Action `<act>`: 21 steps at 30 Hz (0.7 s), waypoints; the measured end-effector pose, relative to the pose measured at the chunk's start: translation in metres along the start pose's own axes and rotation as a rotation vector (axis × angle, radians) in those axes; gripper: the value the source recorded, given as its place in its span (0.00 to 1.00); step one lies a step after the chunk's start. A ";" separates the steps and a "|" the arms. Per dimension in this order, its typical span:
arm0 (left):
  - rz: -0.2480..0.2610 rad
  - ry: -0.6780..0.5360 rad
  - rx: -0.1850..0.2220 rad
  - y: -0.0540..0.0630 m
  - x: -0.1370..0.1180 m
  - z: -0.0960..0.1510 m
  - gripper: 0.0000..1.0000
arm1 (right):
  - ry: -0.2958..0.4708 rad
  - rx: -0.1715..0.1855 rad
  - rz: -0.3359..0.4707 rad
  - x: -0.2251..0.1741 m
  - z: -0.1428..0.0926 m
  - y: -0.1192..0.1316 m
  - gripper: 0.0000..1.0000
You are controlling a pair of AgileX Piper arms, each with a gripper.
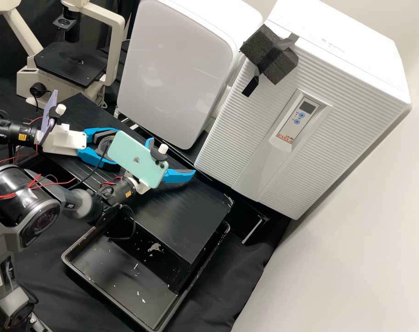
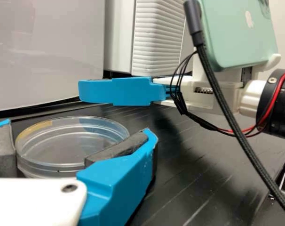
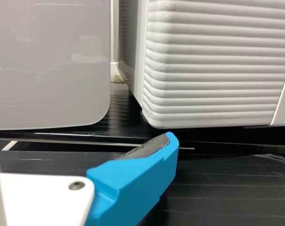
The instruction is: Place the petri dish on the microscope
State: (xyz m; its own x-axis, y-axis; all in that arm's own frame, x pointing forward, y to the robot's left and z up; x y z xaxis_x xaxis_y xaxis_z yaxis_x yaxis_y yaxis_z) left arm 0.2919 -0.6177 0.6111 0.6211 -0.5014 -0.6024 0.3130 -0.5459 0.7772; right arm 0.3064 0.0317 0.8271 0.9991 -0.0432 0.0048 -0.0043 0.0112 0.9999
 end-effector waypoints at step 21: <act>0.027 -0.004 -0.013 0.000 -0.003 -0.003 0.00 | 0.000 0.000 0.000 0.000 0.000 0.000 1.00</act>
State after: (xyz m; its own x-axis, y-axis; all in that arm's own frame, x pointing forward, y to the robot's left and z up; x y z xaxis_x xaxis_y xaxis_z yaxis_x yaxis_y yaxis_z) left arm 0.2921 -0.6142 0.6136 0.6267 -0.5186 -0.5816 0.3056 -0.5230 0.7956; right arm 0.3064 0.0317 0.8271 0.9991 -0.0432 0.0048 -0.0043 0.0112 0.9999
